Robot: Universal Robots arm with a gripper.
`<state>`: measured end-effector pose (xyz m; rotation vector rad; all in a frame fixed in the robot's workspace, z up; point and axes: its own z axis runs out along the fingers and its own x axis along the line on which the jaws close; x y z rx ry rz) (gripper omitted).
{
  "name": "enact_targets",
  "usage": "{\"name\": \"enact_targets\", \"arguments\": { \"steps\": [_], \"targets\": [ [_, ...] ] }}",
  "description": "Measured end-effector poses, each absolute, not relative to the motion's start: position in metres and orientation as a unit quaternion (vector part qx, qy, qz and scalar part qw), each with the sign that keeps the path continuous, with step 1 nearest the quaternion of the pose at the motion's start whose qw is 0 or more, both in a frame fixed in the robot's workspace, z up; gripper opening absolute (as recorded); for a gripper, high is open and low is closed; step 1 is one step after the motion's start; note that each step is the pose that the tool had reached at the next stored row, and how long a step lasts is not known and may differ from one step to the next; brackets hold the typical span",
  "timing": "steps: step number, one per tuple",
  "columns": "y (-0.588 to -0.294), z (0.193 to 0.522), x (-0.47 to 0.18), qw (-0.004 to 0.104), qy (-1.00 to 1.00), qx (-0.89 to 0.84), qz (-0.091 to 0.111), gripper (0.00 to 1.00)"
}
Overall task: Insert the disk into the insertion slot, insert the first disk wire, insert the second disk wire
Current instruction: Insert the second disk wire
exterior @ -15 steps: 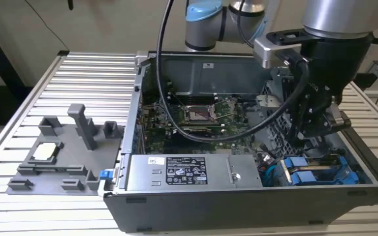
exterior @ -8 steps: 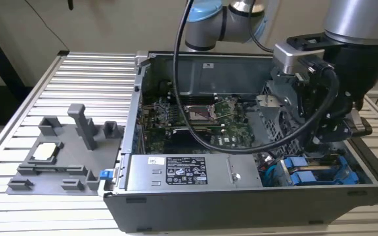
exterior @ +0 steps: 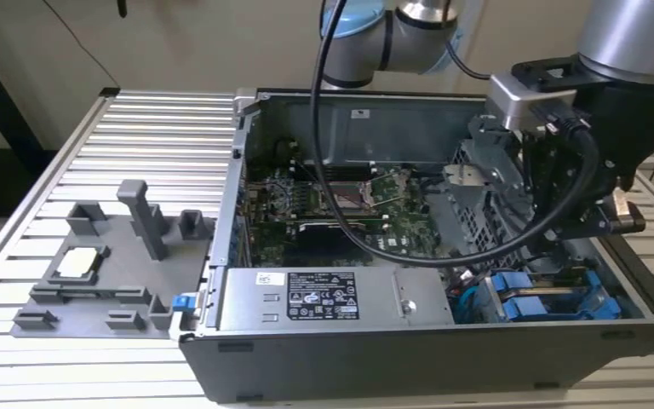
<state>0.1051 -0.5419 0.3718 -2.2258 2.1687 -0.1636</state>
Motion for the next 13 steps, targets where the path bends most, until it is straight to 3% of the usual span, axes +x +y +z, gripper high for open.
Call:
{"name": "enact_targets", "arguments": {
  "steps": [2, 7, 13],
  "targets": [
    [-0.543, 0.371, 0.105, 0.023, 0.698, -0.714, -0.044, 0.16],
    [-0.552, 0.371, 0.109, 0.015, 0.699, -0.715, -0.03, 0.16],
    [-0.558, 0.369, 0.117, 0.017, 0.699, -0.715, -0.022, 0.16]
  ]
}}
